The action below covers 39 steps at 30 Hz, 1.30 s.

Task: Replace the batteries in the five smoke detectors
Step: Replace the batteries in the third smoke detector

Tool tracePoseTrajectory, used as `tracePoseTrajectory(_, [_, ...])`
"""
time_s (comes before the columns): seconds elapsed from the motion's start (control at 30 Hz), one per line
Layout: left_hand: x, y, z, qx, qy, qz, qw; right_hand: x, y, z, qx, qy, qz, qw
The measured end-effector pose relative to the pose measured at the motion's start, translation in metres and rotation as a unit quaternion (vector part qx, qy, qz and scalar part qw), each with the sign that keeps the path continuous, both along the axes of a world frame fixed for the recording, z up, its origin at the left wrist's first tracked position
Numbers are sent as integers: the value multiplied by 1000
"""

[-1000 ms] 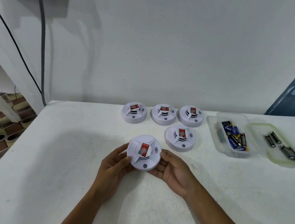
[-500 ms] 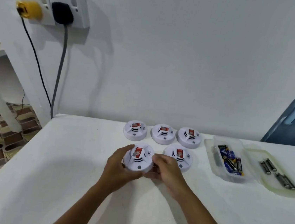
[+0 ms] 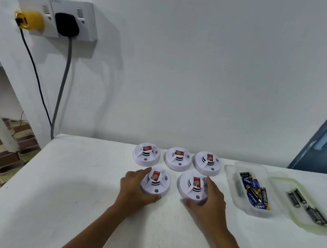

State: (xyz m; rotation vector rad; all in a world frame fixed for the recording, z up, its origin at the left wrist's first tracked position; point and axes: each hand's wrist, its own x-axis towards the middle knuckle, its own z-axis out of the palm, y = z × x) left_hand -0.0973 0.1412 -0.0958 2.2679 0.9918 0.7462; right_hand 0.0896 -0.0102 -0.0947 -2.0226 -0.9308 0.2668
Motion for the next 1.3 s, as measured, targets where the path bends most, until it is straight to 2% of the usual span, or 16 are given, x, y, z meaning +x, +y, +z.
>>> tracePoseTrajectory(0.17, [-1, 4, -15, 69, -18, 3, 997, -3, 3, 0, 11, 10, -21, 1000])
tracePoseTrajectory(0.37, [0, 2, -7, 18, 20, 17, 1000, 0, 1, 2, 5, 27, 3, 1000])
tracePoseTrajectory(0.43, [1, 10, 2, -36, -27, 50, 998, 1, 2, 3, 8, -3, 2, 1000])
tracePoseTrajectory(0.5, [7, 25, 13, -35, -53, 102, 993, -4, 0, 11, 32, -36, -22, 999])
tracePoseTrajectory(0.6, [29, 60, 32, -14, 42, 136, 990, -15, 9, 29, 115, -28, -13, 993])
tracePoseTrajectory(0.7, [54, 87, 45, -27, 185, 100, 977, -23, 32, 48, 177, 7, 23, 984])
tracePoseTrajectory(0.83, [71, 102, 39, -15, 277, 56, 959, -33, 65, 69, 202, 48, 63, 976])
tracePoseTrajectory(0.9, [72, 106, 38, 3, 233, 57, 971, -32, 77, 76, 209, 64, 74, 973])
tracePoseTrajectory(0.93, [71, 107, 41, -7, 172, 57, 983, -31, 81, 78, 212, 70, 78, 971])
tracePoseTrajectory(1.0, [65, 109, 57, -128, 4, 48, 991, -26, 86, 82, 213, 83, 91, 969])
tracePoseTrajectory(1.03, [61, 106, 68, -233, -94, 32, 967, -24, 88, 84, 206, 88, 101, 969])
tracePoseTrajectory(1.07, [57, 104, 79, -345, -189, 5, 919, -23, 92, 87, 200, 89, 113, 969])
tracePoseTrajectory(1.13, [50, 96, 96, -512, -328, -46, 793, -25, 98, 97, 195, 74, 133, 969])
tracePoseTrajectory(1.2, [44, 88, 107, -568, -409, -81, 710, -32, 106, 112, 212, 47, 149, 965])
tracePoseTrajectory(1.23, [42, 84, 113, -578, -434, -98, 684, -36, 111, 119, 217, 31, 155, 963])
tracePoseTrajectory(1.3, [41, 75, 121, -577, -458, -122, 665, -42, 119, 130, 202, 9, 163, 966])
